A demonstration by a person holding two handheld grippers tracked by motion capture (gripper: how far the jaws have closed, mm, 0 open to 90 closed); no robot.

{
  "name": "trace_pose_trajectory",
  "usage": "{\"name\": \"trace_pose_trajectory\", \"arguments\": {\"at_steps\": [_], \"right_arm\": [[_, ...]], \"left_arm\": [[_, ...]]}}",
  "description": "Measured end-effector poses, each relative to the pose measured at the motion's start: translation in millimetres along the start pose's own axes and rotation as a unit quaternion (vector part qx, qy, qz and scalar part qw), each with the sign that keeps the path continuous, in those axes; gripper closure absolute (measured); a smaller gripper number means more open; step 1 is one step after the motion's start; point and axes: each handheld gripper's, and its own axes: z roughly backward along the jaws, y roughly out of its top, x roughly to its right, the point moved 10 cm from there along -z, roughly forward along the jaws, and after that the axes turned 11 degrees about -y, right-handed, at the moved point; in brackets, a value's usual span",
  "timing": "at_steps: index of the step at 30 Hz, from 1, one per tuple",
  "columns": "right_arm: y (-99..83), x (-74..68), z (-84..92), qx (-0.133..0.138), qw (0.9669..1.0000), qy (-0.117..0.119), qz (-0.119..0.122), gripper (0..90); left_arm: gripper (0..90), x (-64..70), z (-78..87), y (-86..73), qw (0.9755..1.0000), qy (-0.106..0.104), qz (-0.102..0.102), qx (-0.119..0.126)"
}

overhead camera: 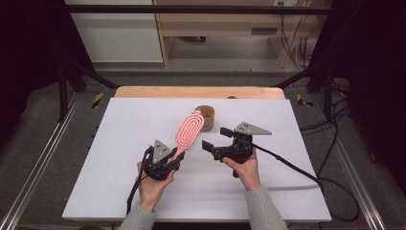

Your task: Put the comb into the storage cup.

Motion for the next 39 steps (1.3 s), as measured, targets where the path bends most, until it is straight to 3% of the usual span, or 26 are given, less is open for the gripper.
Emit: {"name": "trace_pose_trajectory", "arguments": {"at_steps": [13, 39], "right_arm": [[4.2, -5.0, -8.1, 0.0, 0.9998, 0.0, -0.018, 2.6], [6.4, 4.0, -17.3, -0.015, 0.9974, -0.017, -0.069, 9.6]], "left_arm": [[69.2, 5.0, -5.5, 3.8, 1.0, 0.001, -0.003, 0.006], [69.2, 25.8, -15.2, 13.7, 0.9994, -0.003, -0.031, 0.013]]}}
